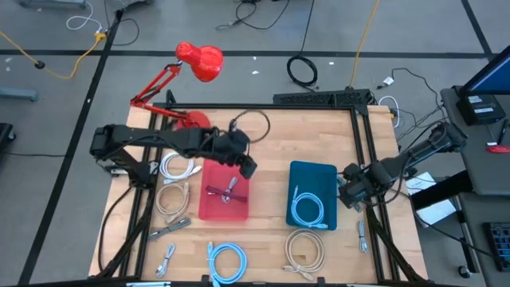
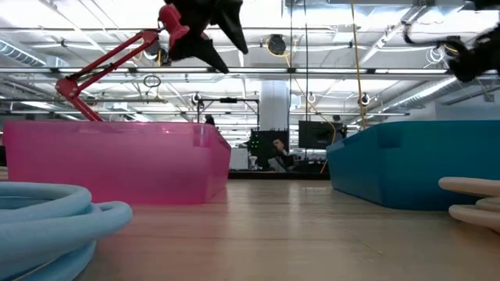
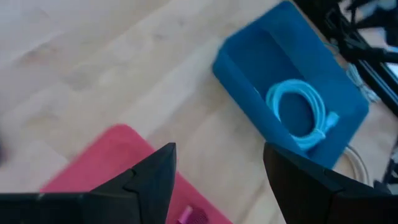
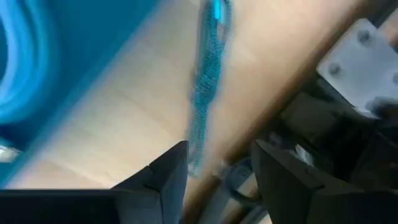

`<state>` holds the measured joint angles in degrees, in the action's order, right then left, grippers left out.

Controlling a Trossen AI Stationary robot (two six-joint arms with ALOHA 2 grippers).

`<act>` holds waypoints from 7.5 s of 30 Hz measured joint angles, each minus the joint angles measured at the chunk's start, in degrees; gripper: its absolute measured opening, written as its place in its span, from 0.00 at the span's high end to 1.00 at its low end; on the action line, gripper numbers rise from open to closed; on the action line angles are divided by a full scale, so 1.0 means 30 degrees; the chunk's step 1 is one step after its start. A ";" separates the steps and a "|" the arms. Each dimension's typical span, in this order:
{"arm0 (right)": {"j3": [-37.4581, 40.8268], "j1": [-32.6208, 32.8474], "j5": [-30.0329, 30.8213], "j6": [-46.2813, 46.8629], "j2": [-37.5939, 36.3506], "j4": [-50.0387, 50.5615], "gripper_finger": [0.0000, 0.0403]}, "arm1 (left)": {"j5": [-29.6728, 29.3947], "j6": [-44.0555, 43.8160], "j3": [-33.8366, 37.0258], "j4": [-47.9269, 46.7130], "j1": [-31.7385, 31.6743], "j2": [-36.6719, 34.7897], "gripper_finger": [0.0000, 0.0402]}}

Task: Pick & Place USB Port
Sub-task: Put the black and blue charger cable into the red bin, then put the bottom light brown HDMI cable into the blue bin

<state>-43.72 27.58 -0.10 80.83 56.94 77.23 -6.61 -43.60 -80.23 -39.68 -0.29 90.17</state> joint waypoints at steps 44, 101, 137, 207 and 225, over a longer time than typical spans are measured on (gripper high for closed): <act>0.0574 0.5479 -0.2497 0.0107 0.4504 -0.5205 0.51 | -0.2624 -0.3052 0.0009 0.0441 0.2985 0.0015 0.39; 0.4157 0.4827 -0.3448 -0.8744 0.3456 -0.8711 0.98 | -0.4963 -0.4298 0.0009 0.0406 0.4639 0.0015 0.39; -0.3803 0.1163 0.4489 0.1342 0.0172 -0.9537 1.00 | -0.5649 -0.4549 0.0009 0.0889 0.3974 0.0012 0.39; -1.6470 -0.6732 -0.0561 -0.7763 1.4879 -2.6896 0.63 | -1.1075 -0.4574 0.0009 -0.8346 0.6139 -0.8000 0.39; -1.6454 -0.3732 -0.3988 -1.2701 1.2145 -2.1424 0.66 | -0.6130 -0.4218 0.0009 -1.1719 0.6138 -0.7934 0.39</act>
<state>-93.08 16.39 -12.06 42.73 93.37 12.95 -25.00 -56.25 -80.20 -74.83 18.12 66.37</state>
